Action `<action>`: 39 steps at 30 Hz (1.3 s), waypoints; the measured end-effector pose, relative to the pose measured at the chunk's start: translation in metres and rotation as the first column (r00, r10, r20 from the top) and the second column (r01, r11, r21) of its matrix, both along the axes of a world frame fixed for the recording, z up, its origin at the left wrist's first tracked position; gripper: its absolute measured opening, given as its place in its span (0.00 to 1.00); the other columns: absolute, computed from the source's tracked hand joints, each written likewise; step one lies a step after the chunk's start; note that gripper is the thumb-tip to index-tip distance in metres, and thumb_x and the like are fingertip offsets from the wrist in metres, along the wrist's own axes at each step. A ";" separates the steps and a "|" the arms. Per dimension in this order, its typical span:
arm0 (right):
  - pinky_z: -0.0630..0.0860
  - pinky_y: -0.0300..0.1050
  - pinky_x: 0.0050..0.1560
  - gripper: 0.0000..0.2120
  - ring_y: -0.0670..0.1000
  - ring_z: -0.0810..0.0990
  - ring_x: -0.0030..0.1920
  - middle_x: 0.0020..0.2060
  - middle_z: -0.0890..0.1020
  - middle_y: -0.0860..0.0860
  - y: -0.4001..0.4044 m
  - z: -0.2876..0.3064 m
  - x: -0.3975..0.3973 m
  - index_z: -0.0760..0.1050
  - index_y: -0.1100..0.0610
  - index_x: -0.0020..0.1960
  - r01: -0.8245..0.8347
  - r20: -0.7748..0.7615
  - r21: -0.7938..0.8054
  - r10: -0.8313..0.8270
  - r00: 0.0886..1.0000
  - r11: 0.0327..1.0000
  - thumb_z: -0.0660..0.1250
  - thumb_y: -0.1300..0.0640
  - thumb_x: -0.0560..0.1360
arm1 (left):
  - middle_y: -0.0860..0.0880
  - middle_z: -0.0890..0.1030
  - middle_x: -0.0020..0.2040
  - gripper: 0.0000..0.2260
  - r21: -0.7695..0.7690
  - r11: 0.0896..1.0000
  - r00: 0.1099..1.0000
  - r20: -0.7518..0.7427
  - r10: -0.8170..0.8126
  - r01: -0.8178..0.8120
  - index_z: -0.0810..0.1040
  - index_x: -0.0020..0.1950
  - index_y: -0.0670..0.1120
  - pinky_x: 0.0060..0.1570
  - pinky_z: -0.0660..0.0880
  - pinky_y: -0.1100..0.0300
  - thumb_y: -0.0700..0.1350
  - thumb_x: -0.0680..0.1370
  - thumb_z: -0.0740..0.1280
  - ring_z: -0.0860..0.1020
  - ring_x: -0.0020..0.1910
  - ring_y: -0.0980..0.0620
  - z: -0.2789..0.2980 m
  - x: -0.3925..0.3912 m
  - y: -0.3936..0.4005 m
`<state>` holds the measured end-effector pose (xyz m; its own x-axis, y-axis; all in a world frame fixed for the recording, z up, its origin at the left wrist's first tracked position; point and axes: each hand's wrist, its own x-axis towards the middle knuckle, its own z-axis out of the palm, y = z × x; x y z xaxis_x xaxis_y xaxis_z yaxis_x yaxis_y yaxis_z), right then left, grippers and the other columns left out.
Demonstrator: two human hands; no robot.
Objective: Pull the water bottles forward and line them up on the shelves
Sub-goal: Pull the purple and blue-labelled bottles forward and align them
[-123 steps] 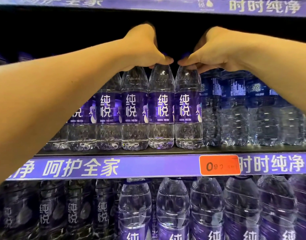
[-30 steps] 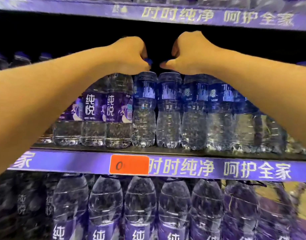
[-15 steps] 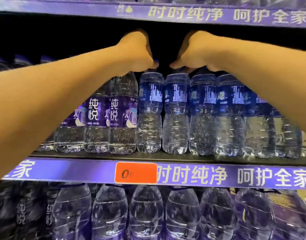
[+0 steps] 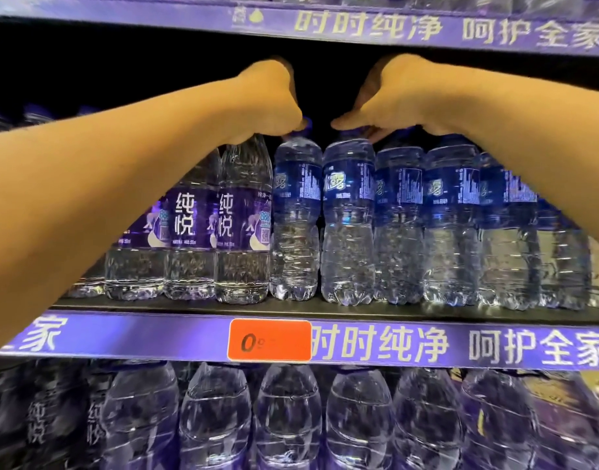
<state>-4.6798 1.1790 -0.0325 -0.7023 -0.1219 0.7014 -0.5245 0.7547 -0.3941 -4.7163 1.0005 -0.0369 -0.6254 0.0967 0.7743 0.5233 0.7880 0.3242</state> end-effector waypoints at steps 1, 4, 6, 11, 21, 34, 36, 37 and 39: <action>0.75 0.29 0.26 0.15 0.46 0.82 0.42 0.44 0.81 0.44 -0.001 0.000 -0.001 0.76 0.52 0.56 -0.017 0.002 -0.011 0.017 1.000 1.000 0.76 0.57 0.72 | 0.45 0.75 0.50 0.06 0.013 1.000 1.000 -0.010 -0.001 0.001 0.73 0.51 0.47 0.45 0.71 0.53 0.41 0.78 0.69 0.71 0.46 0.49 -0.001 -0.001 0.000; 0.75 0.29 0.25 0.14 0.46 0.81 0.43 0.46 0.82 0.47 -0.002 0.001 -0.001 0.76 0.54 0.57 -0.040 0.024 -0.031 0.041 0.999 0.999 0.74 0.62 0.74 | 0.44 0.79 0.53 0.10 0.053 0.998 0.999 -0.033 -0.020 0.021 0.78 0.55 0.42 0.54 0.77 0.52 0.45 0.77 0.72 0.76 0.49 0.47 -0.004 -0.001 0.002; 0.76 0.30 0.27 0.13 0.46 0.81 0.44 0.47 0.81 0.47 -0.001 0.002 -0.004 0.76 0.53 0.57 -0.036 0.036 -0.028 0.037 0.999 0.999 0.73 0.63 0.75 | 0.47 0.81 0.54 0.14 0.065 0.997 0.999 -0.030 -0.041 0.043 0.79 0.58 0.43 0.59 0.78 0.49 0.47 0.76 0.73 0.78 0.51 0.47 -0.005 0.001 0.004; 0.80 0.39 0.45 0.17 0.48 0.81 0.52 0.55 0.82 0.48 0.002 0.009 -0.010 0.76 0.54 0.64 -0.037 0.078 0.006 0.036 0.996 0.999 0.70 0.64 0.77 | 0.47 0.80 0.56 0.14 0.045 0.996 0.997 -0.008 -0.073 0.073 0.78 0.60 0.46 0.59 0.77 0.51 0.48 0.77 0.72 0.78 0.55 0.46 -0.007 0.003 0.006; 0.71 0.27 0.21 0.12 0.44 0.80 0.41 0.42 0.80 0.43 0.000 0.004 -0.010 0.76 0.51 0.51 -0.010 0.028 -0.022 0.011 1.000 1.000 0.76 0.57 0.72 | 0.47 0.80 0.57 0.14 0.044 0.997 0.997 0.041 -0.066 0.064 0.77 0.60 0.45 0.59 0.76 0.51 0.44 0.76 0.73 0.77 0.56 0.46 -0.004 0.011 0.001; 0.80 0.36 0.40 0.14 0.47 0.82 0.47 0.47 0.82 0.44 0.001 0.005 -0.011 0.77 0.49 0.57 -0.037 0.097 -0.036 0.040 0.994 0.999 0.75 0.58 0.74 | 0.49 0.79 0.59 0.15 -0.036 0.988 0.981 0.132 -0.142 0.148 0.76 0.63 0.50 0.60 0.76 0.49 0.47 0.78 0.71 0.77 0.57 0.46 0.000 0.016 0.001; 0.79 0.38 0.43 0.18 0.47 0.82 0.48 0.48 0.82 0.44 0.001 0.004 -0.010 0.76 0.49 0.61 -0.047 0.087 -0.041 0.051 0.995 0.998 0.75 0.59 0.73 | 0.53 0.78 0.59 0.18 -0.005 0.985 0.976 0.134 -0.170 0.173 0.75 0.64 0.49 0.55 0.72 0.57 0.47 0.76 0.73 0.76 0.55 0.50 -0.002 0.018 0.002; 0.79 0.38 0.42 0.18 0.47 0.82 0.48 0.48 0.82 0.45 0.001 0.003 -0.010 0.76 0.50 0.60 -0.049 0.079 -0.044 0.053 0.995 0.998 0.75 0.59 0.73 | 0.53 0.77 0.59 0.20 0.016 0.985 0.976 0.131 -0.172 0.172 0.75 0.64 0.49 0.54 0.68 0.59 0.48 0.75 0.74 0.75 0.55 0.50 -0.003 0.018 0.002; 0.78 0.36 0.38 0.18 0.47 0.83 0.47 0.48 0.83 0.46 0.002 0.002 -0.009 0.77 0.52 0.61 -0.047 0.071 -0.049 0.050 0.996 0.998 0.75 0.60 0.73 | 0.52 0.77 0.59 0.22 0.074 0.982 0.975 0.126 -0.181 0.172 0.75 0.64 0.47 0.55 0.66 0.58 0.49 0.73 0.76 0.73 0.58 0.48 -0.005 0.017 0.001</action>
